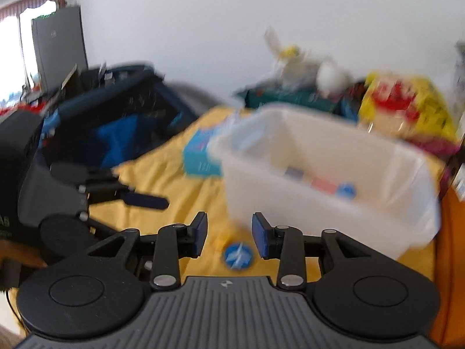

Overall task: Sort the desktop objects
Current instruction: 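Move both open tools back toward the remaining toys, then grasp the blue airplane disc with the right tool while the left tool grasps the small yellow brick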

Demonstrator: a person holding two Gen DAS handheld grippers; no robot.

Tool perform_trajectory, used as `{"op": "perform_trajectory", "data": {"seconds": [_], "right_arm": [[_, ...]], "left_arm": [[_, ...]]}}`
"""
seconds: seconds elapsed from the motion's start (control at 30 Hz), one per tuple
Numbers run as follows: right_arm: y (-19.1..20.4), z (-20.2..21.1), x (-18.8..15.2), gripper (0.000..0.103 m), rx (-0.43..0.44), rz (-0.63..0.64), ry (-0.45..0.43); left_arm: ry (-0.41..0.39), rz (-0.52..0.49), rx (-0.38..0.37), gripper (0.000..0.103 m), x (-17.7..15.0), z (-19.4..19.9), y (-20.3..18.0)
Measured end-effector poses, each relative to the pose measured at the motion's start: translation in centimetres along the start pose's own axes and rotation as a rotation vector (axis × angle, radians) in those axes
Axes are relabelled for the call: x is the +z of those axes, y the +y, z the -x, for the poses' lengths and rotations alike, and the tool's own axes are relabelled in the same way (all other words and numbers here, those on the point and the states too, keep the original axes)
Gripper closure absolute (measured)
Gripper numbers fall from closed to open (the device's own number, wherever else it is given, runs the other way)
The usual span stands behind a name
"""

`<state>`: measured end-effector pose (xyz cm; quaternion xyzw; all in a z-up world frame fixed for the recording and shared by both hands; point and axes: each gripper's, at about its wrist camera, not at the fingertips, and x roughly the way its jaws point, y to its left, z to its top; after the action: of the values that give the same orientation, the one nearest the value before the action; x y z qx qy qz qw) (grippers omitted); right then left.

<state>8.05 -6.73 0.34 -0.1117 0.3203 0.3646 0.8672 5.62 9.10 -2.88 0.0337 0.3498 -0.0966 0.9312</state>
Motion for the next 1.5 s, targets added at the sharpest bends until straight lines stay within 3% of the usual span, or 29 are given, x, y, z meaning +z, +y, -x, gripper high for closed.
{"op": "perform_trajectory", "data": {"seconds": [0.23, 0.5, 0.67, 0.77, 1.0, 1.07, 1.17, 1.27, 1.4, 1.5], "right_arm": [[0.1, -4.2, -3.1, 0.065, -0.049, 0.002, 0.087], [0.1, -8.4, -2.8, 0.066, -0.074, 0.010, 0.148], [-0.3, -10.2, -3.0, 0.057, -0.118, -0.047, 0.143], [-0.9, -10.0, -3.2, 0.062, -0.097, -0.073, 0.138], [-2.9, -5.2, -4.1, 0.061, -0.164, -0.110, 0.124], [-3.6, -3.9, -4.7, 0.061, -0.199, -0.119, 0.128], [-4.8, -2.7, -5.9, 0.061, -0.218, -0.180, 0.136], [-5.3, -2.2, -6.8, 0.061, -0.231, -0.214, 0.147], [-5.5, -1.8, -7.3, 0.061, -0.219, -0.259, 0.140], [-5.5, -1.4, -7.1, 0.061, -0.222, -0.264, 0.122]], "left_arm": [[0.091, 0.026, -0.012, 0.044, -2.4, -2.0, 0.0], [0.095, -0.002, 0.012, 0.044, -3.1, -2.3, 0.5], [0.100, 0.007, 0.007, 0.044, -3.1, -2.8, 0.9], [0.101, 0.003, 0.004, 0.044, -2.9, -3.5, 0.8], [0.083, -0.031, -0.029, 0.044, -0.9, -6.0, -0.3], [0.079, -0.015, -0.033, 0.047, -0.3, -6.8, -0.3], [0.093, 0.013, -0.042, 0.060, 0.5, -8.2, -0.1], [0.114, 0.032, -0.040, 0.086, 0.5, -9.1, 0.1], [0.116, 0.007, -0.076, 0.086, 0.1, -8.3, -0.1], [0.073, -0.054, -0.116, 0.086, 0.3, -5.6, -1.1]]}}
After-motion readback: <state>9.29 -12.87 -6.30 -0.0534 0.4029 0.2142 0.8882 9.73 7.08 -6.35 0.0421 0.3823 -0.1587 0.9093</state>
